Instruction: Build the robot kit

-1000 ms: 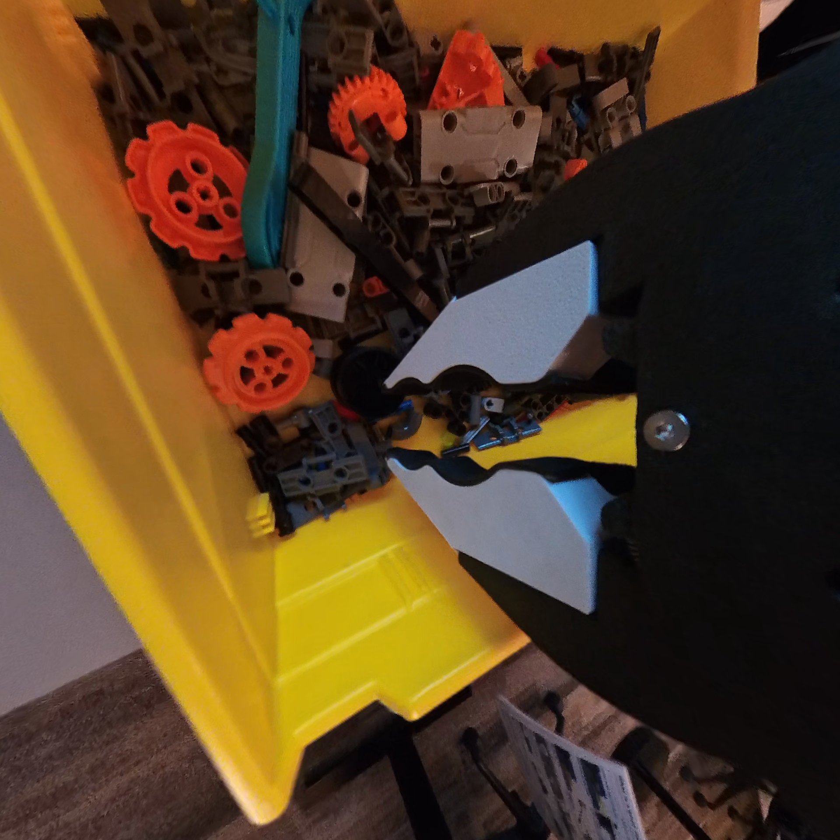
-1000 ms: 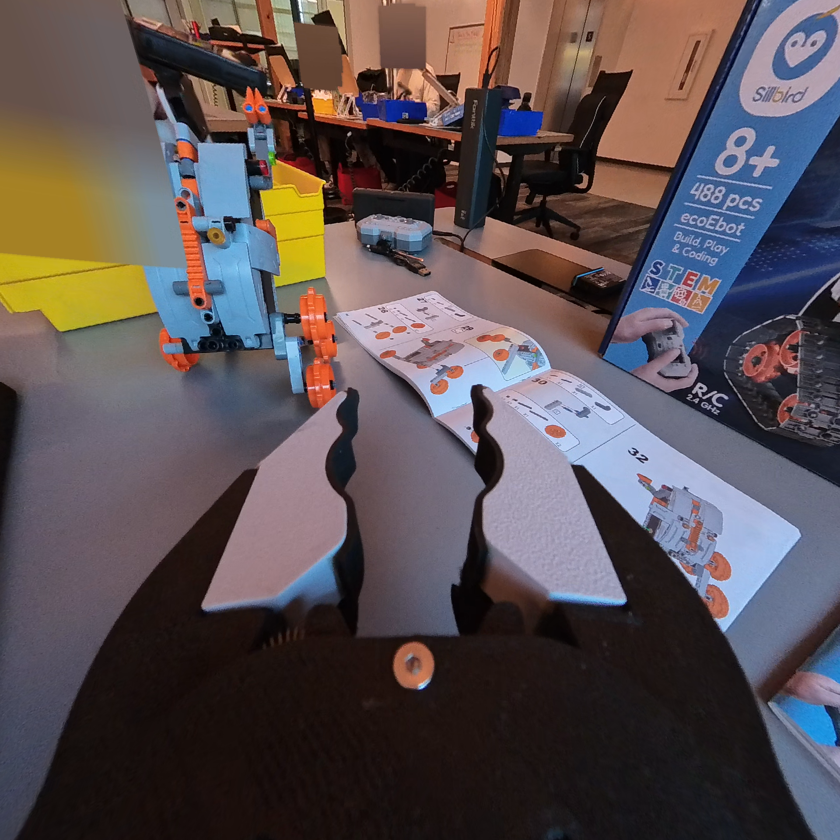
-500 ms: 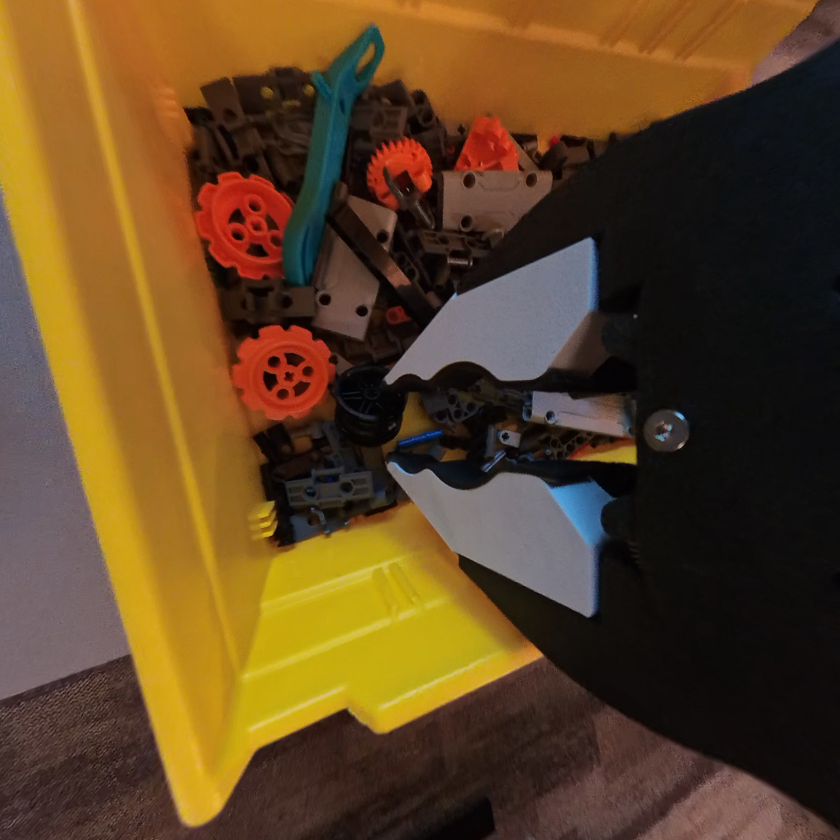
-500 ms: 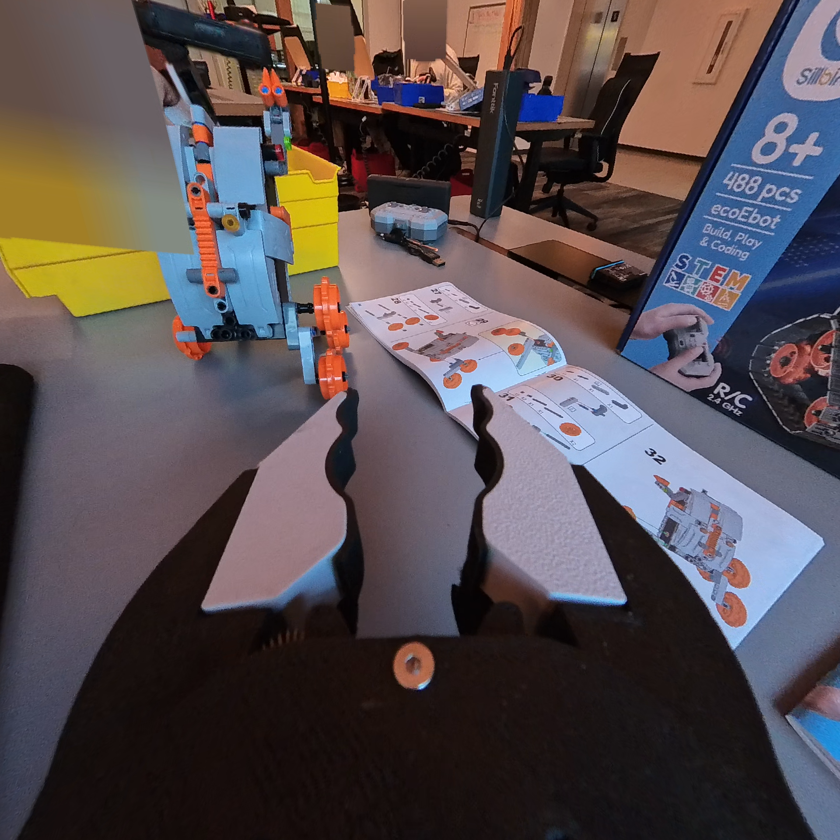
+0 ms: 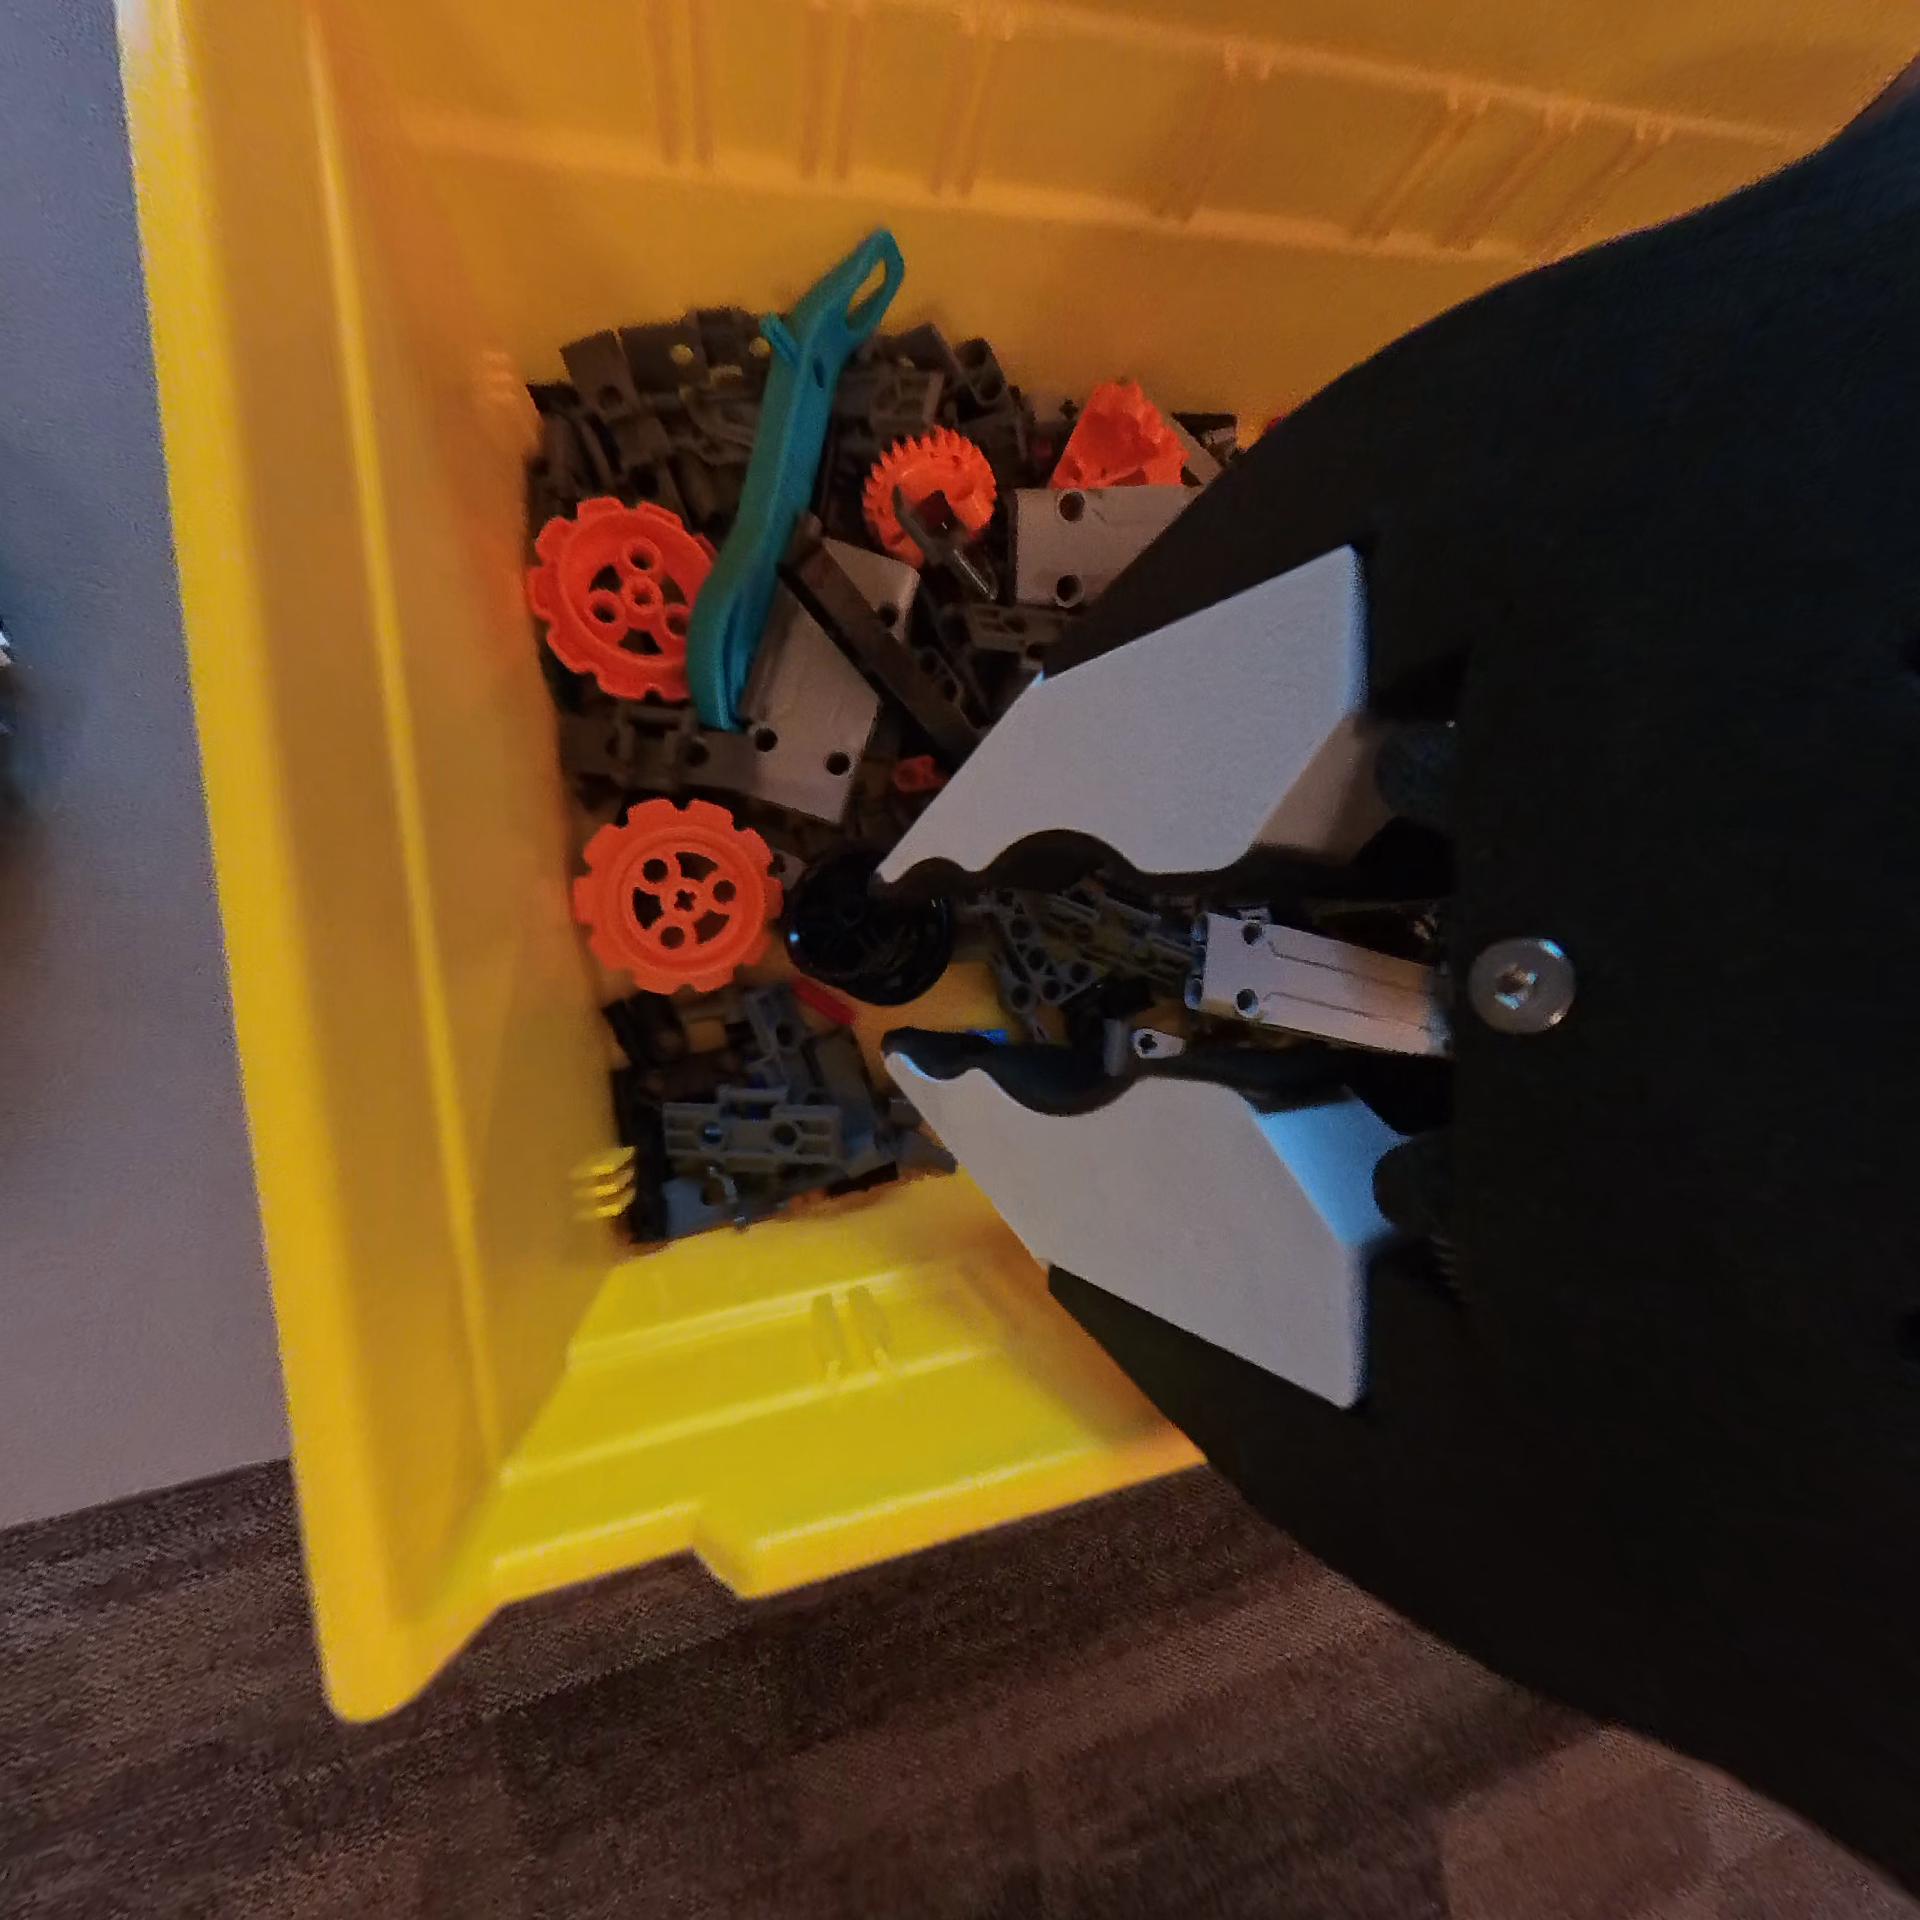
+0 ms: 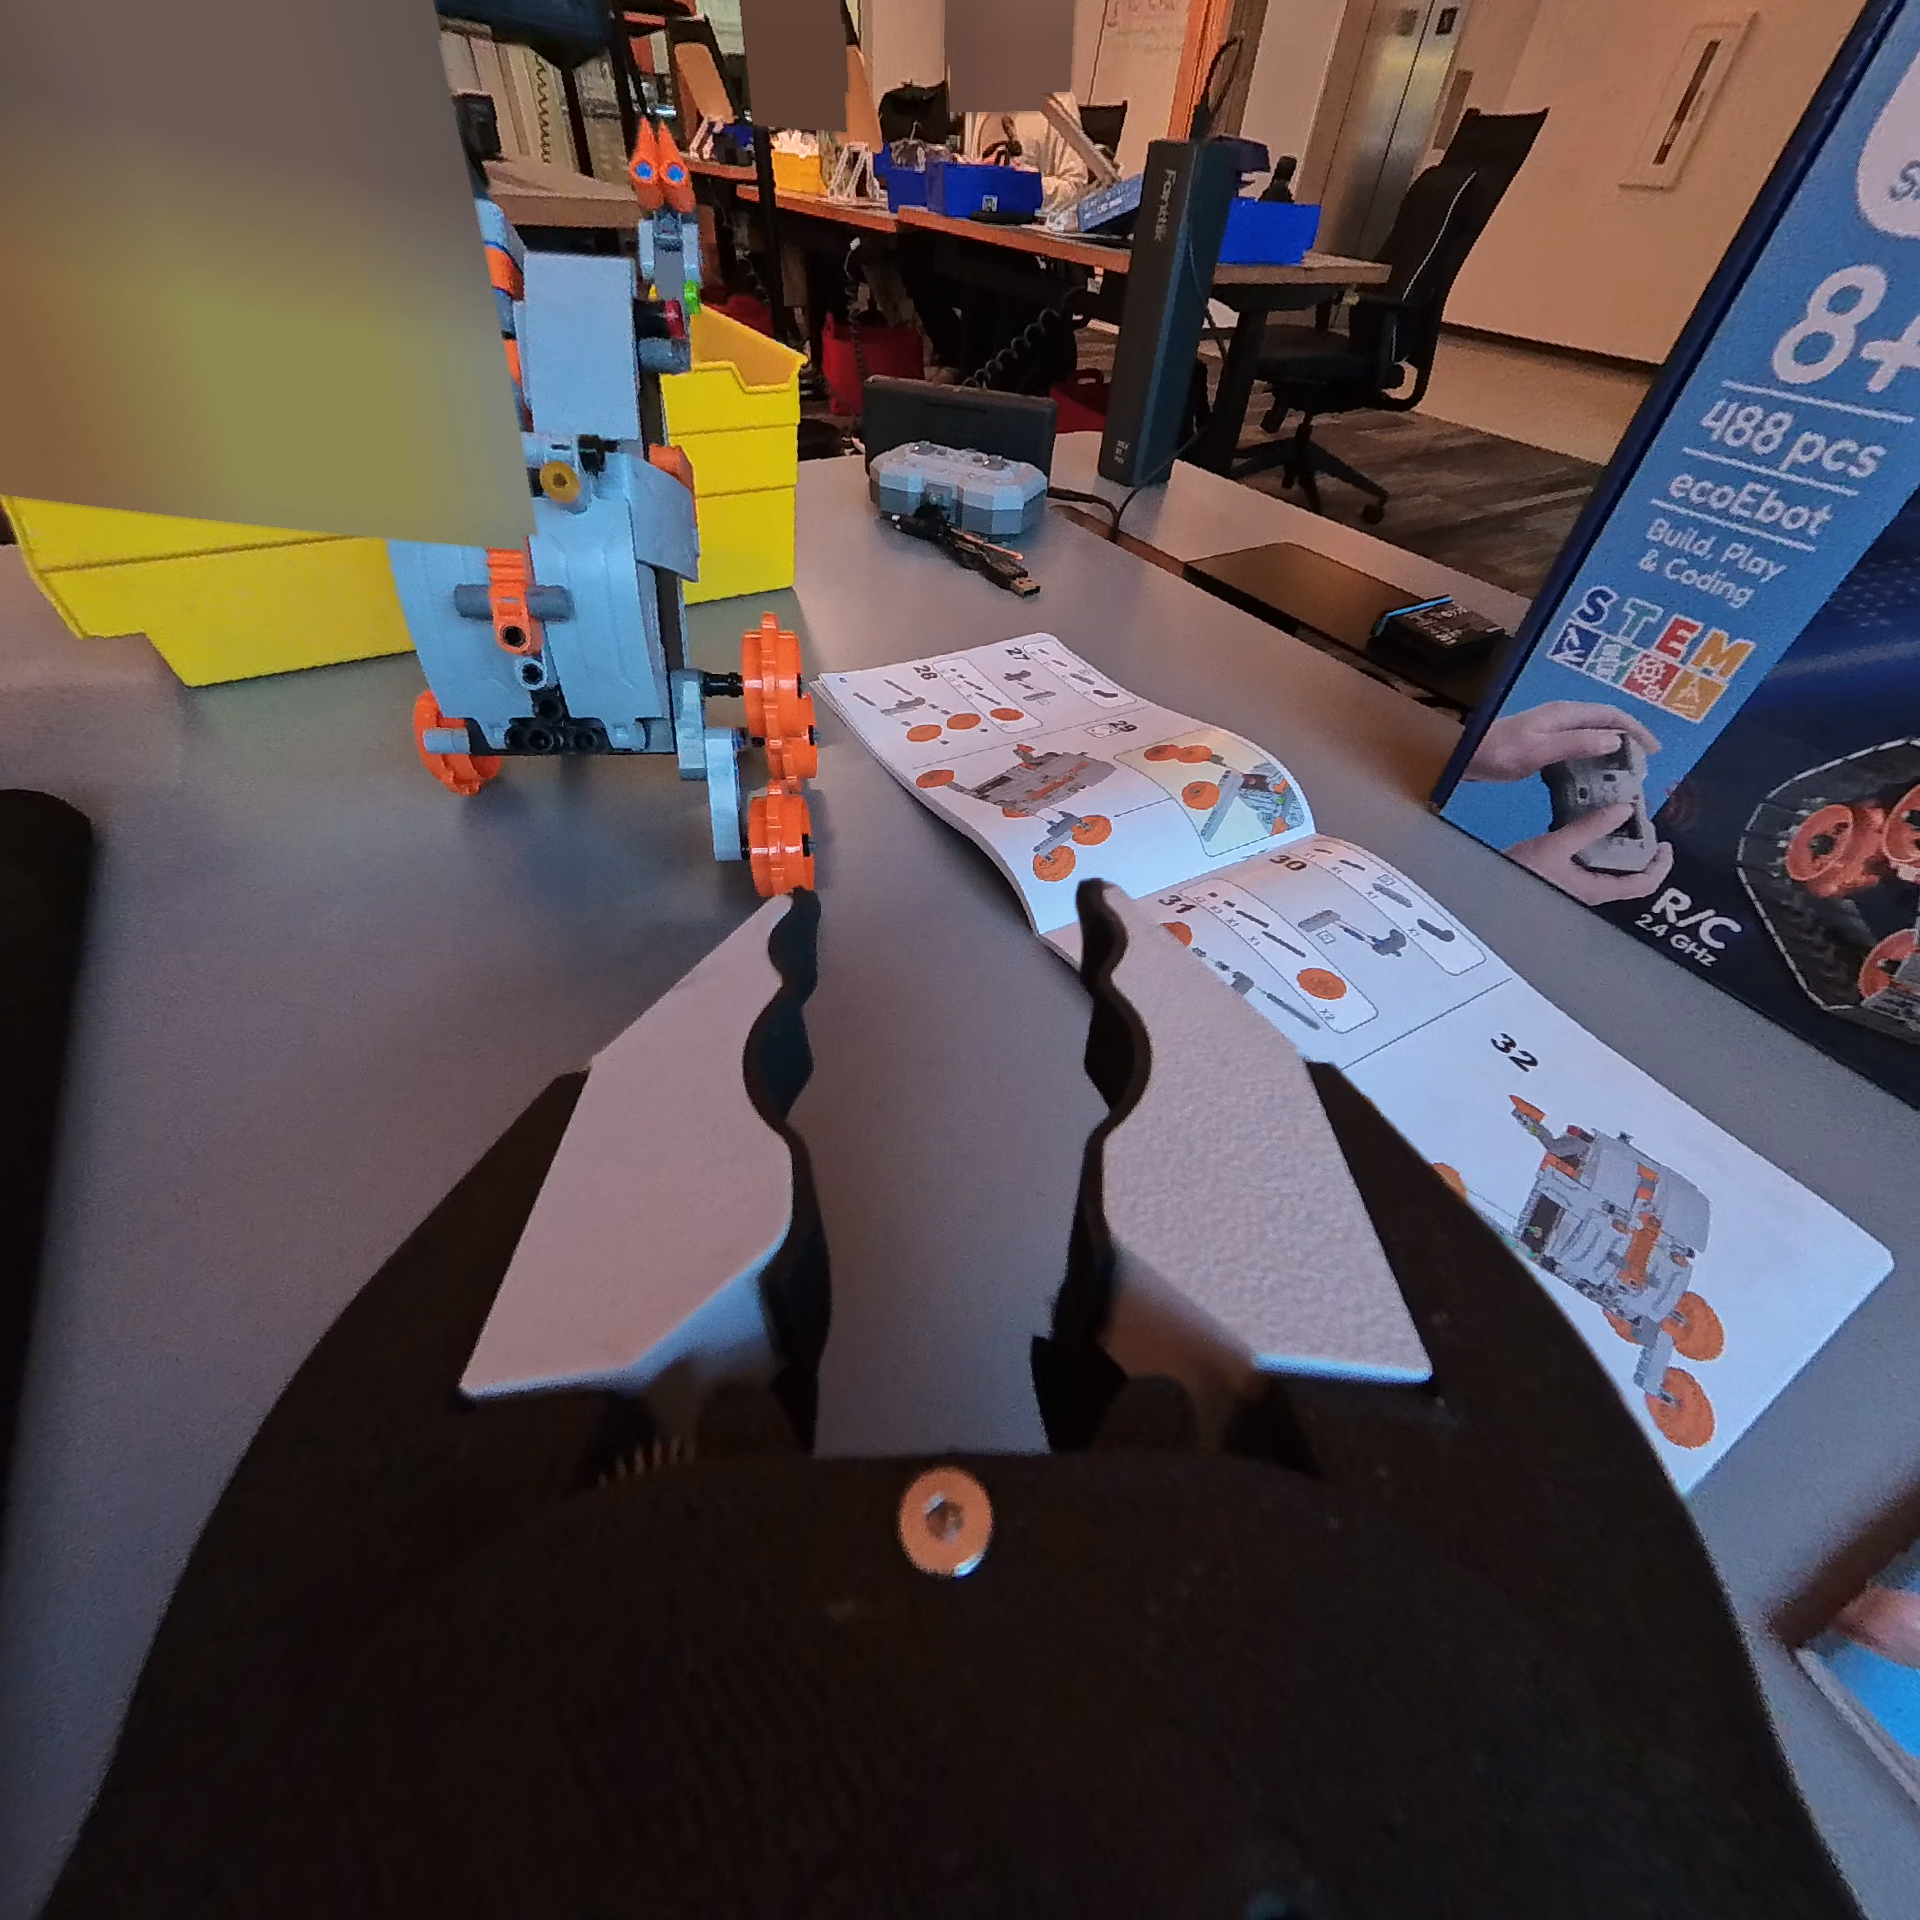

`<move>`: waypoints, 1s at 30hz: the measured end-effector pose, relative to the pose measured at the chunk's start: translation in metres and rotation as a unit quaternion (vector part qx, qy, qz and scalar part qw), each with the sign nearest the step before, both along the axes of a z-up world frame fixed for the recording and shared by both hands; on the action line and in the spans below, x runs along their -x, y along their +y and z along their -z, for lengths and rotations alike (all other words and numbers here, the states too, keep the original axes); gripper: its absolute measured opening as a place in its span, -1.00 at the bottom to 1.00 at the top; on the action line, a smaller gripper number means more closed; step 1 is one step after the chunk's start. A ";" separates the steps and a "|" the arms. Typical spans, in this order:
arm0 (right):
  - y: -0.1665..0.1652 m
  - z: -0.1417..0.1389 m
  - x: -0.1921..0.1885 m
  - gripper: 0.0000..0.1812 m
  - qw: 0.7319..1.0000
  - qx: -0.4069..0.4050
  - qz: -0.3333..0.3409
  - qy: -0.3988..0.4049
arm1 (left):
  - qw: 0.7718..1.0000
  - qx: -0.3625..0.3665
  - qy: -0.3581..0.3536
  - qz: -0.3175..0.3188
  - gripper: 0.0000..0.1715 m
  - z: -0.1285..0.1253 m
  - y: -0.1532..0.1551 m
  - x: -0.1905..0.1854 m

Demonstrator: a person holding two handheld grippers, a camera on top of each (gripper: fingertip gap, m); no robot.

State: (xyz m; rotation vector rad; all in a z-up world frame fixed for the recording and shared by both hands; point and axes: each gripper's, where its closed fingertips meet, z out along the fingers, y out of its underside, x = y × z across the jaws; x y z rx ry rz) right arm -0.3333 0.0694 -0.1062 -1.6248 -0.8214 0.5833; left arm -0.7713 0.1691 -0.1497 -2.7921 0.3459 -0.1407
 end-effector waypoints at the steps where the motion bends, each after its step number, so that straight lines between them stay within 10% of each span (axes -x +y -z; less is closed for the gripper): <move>1: 0.000 0.000 0.000 -0.44 1.000 0.000 0.000 0.000 | 1.000 0.005 0.005 -0.001 -0.74 0.000 -0.004 0.002; 30: -0.007 0.003 0.006 -0.44 1.000 0.002 -0.019 -0.014 | 0.997 0.021 0.072 0.002 -0.82 0.029 -0.012 0.015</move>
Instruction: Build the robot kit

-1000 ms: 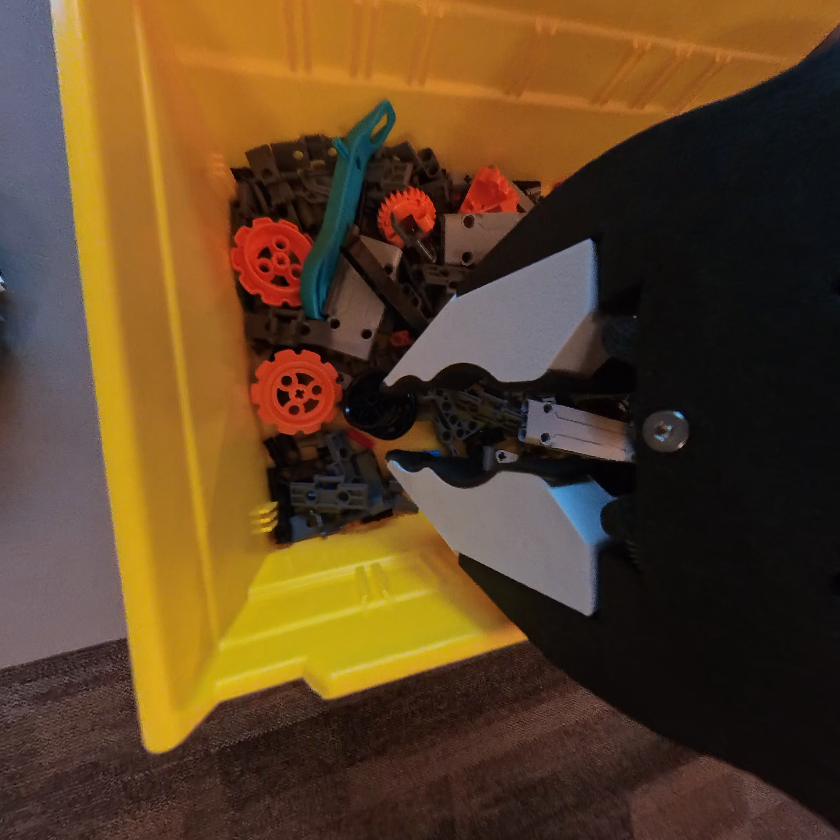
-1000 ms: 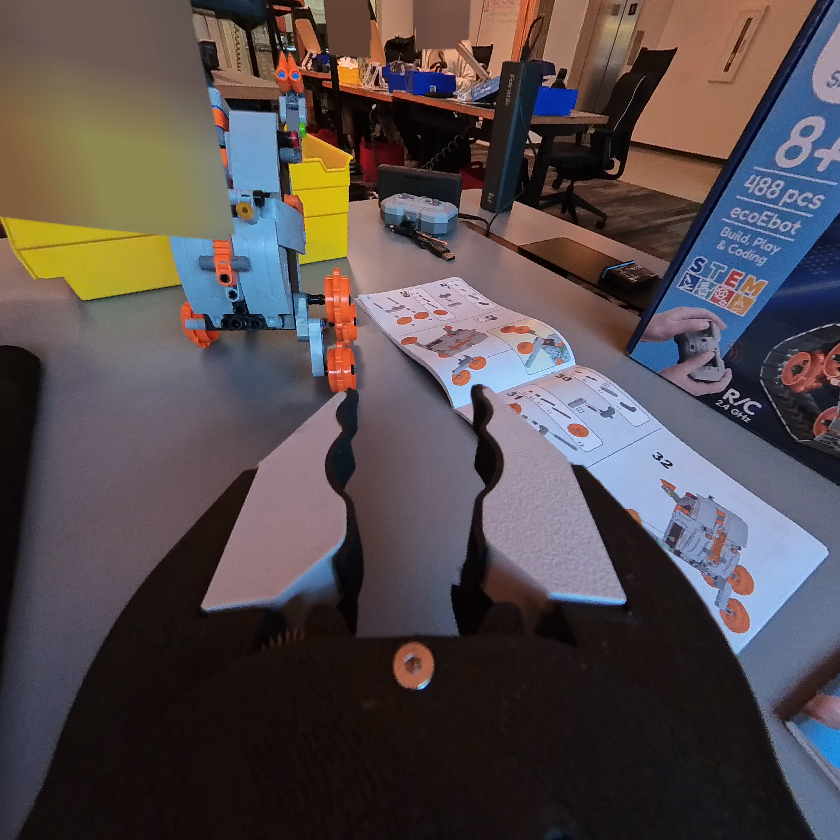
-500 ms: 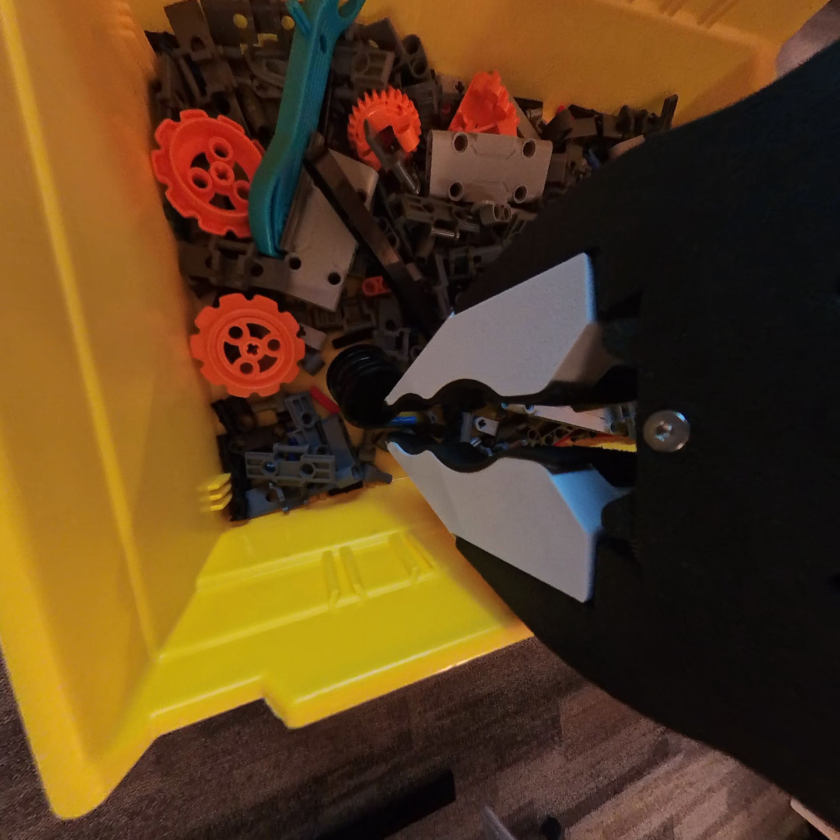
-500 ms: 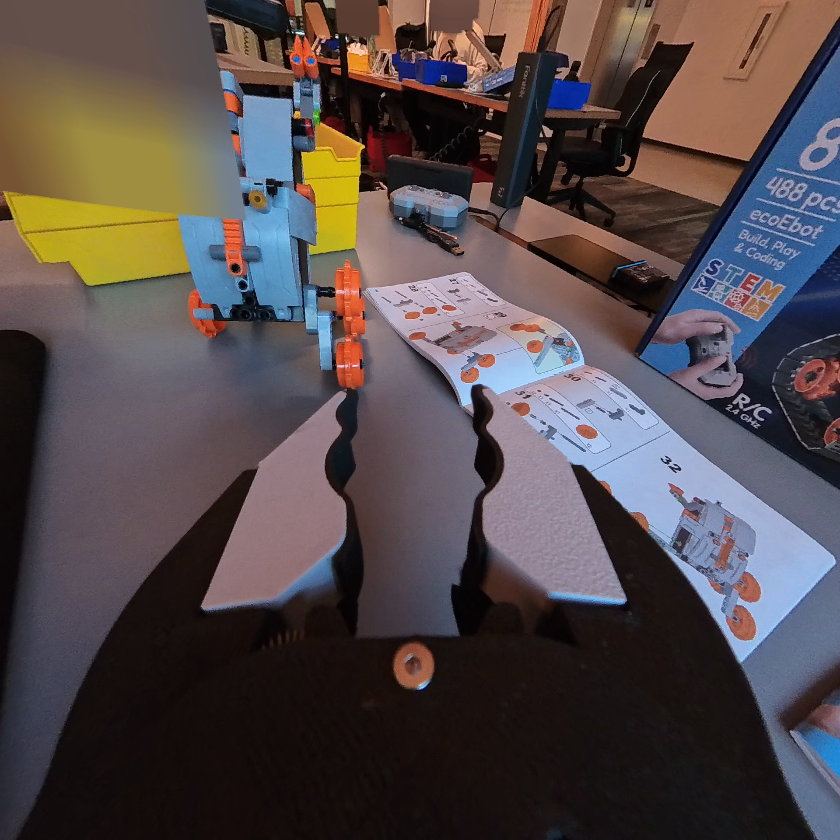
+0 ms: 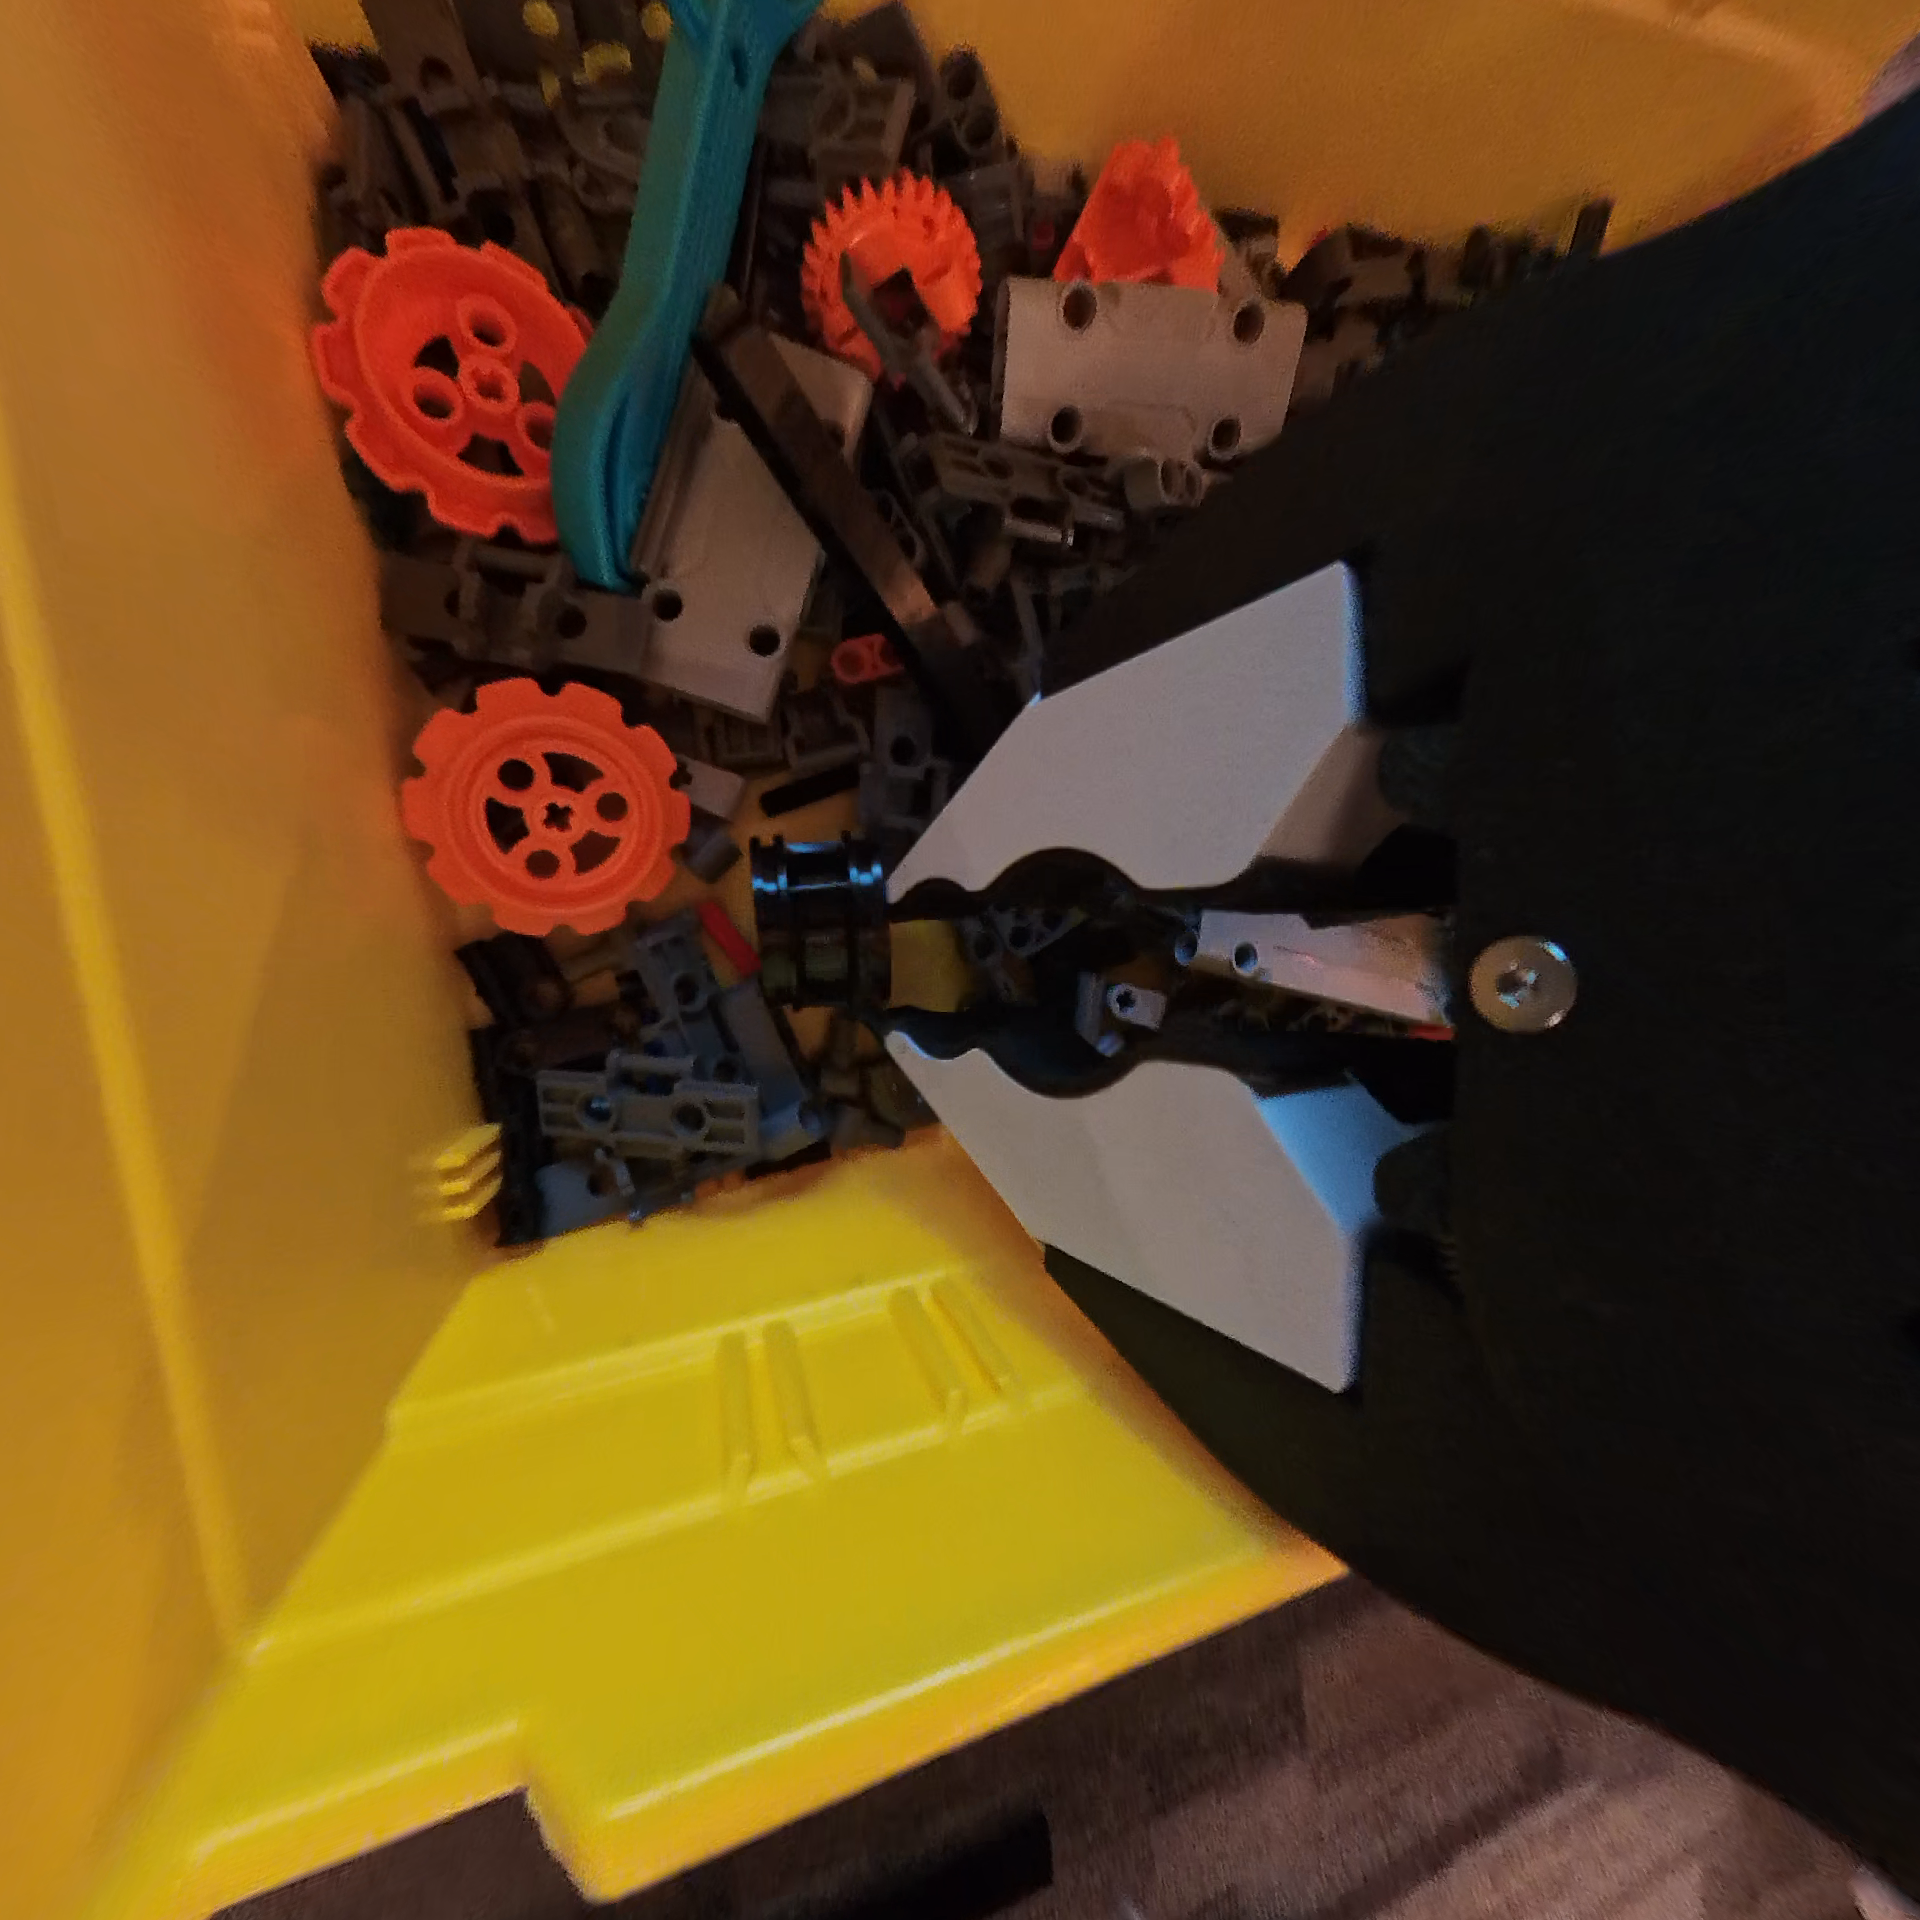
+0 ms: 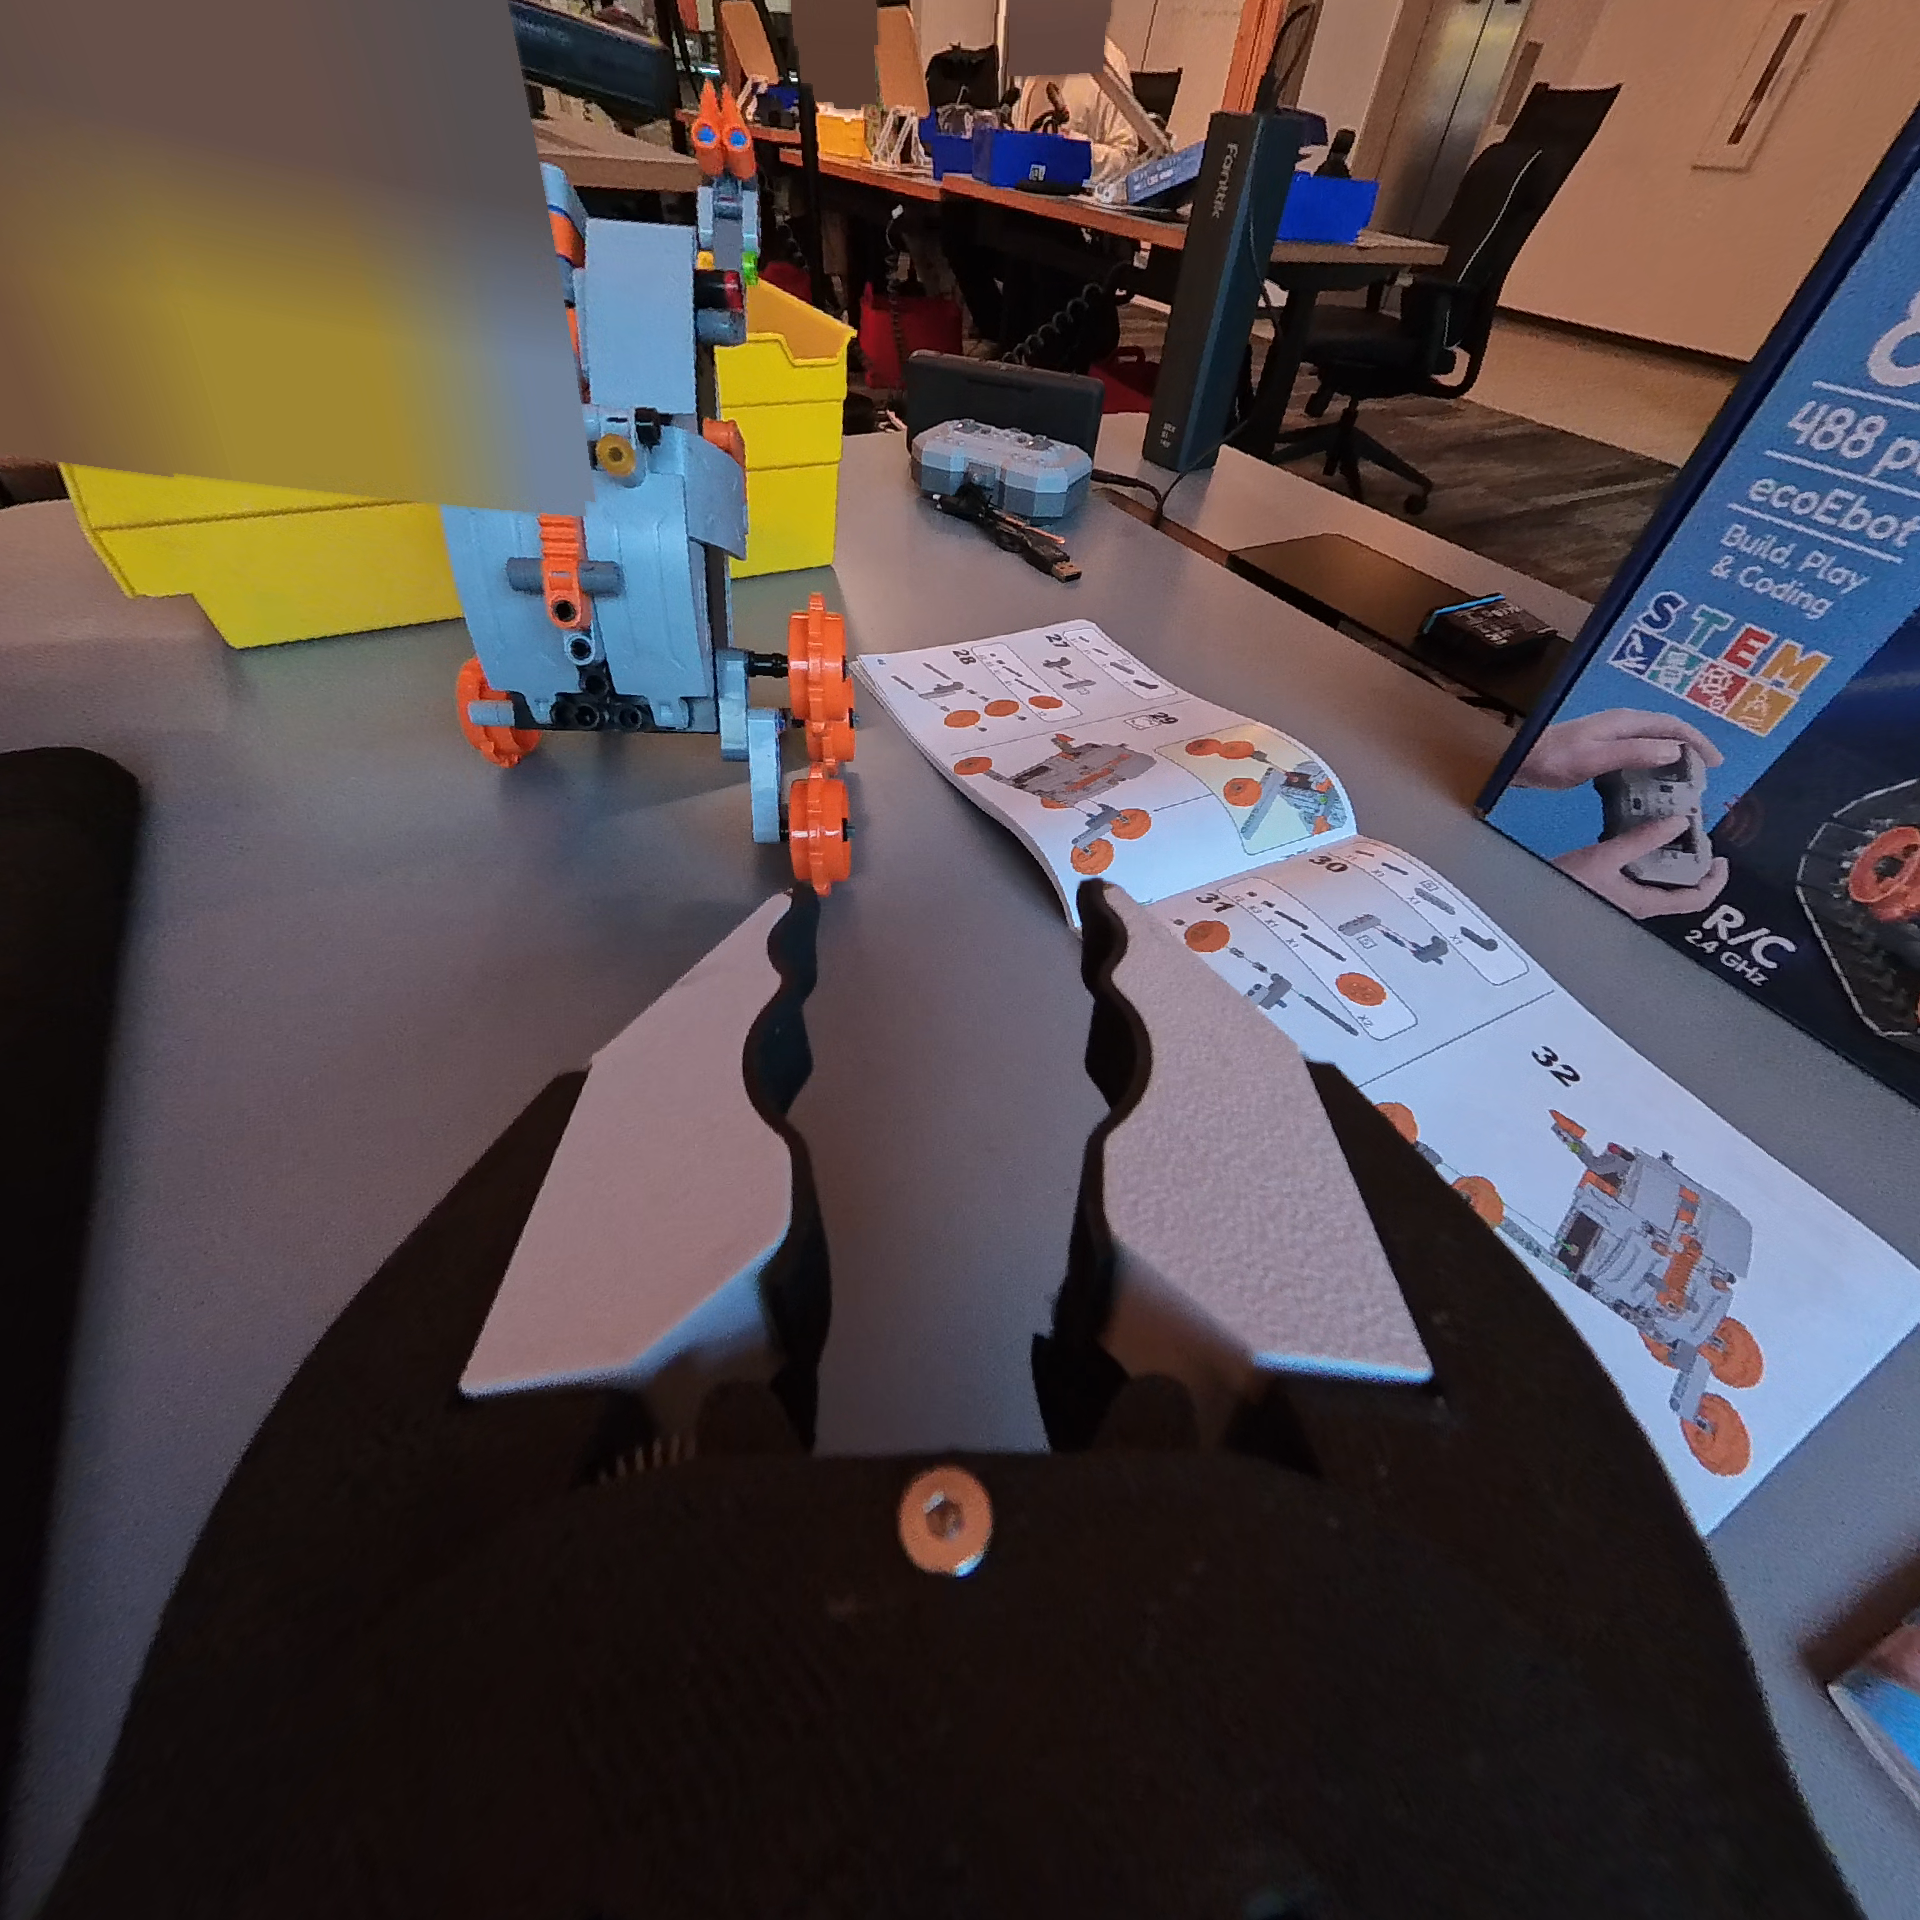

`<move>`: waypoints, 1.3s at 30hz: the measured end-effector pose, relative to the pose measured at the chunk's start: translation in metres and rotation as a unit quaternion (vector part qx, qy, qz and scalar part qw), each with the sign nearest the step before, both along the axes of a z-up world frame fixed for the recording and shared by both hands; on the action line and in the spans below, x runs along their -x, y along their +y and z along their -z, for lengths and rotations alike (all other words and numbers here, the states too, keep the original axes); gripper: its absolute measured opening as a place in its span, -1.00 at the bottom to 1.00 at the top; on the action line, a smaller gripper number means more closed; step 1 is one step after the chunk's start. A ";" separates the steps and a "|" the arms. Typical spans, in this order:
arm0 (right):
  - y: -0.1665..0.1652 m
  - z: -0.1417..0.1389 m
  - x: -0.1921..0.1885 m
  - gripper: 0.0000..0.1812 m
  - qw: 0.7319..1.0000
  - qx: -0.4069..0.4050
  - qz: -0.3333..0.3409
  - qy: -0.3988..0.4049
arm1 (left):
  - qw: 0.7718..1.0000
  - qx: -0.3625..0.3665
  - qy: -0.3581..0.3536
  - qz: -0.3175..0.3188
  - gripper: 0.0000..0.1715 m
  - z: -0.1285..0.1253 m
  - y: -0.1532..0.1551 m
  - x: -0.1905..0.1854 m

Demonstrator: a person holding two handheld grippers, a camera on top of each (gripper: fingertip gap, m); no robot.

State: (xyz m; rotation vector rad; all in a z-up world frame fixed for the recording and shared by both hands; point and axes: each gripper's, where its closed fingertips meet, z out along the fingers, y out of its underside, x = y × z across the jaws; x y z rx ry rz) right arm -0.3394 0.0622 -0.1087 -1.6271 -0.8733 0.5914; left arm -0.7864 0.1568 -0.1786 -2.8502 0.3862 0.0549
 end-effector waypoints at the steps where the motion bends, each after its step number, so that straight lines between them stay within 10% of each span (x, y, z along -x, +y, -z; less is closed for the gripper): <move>1: 0.000 0.000 0.000 -0.44 1.000 -0.001 0.001 -0.001 | 1.000 0.000 0.021 0.005 -0.83 0.000 0.000 0.003; 10: -0.002 0.000 0.002 -0.44 1.000 0.002 -0.007 0.000 | 0.993 0.024 0.062 0.101 -0.84 -0.011 0.002 0.002; 20: -0.003 0.003 0.003 -0.43 1.000 0.007 -0.013 -0.006 | 0.893 0.123 0.193 0.389 -0.92 -0.002 -0.003 0.008; 39: -0.006 0.006 0.005 -0.44 1.000 0.013 -0.025 -0.013 | 0.884 0.132 0.214 0.395 -0.97 0.005 0.002 0.012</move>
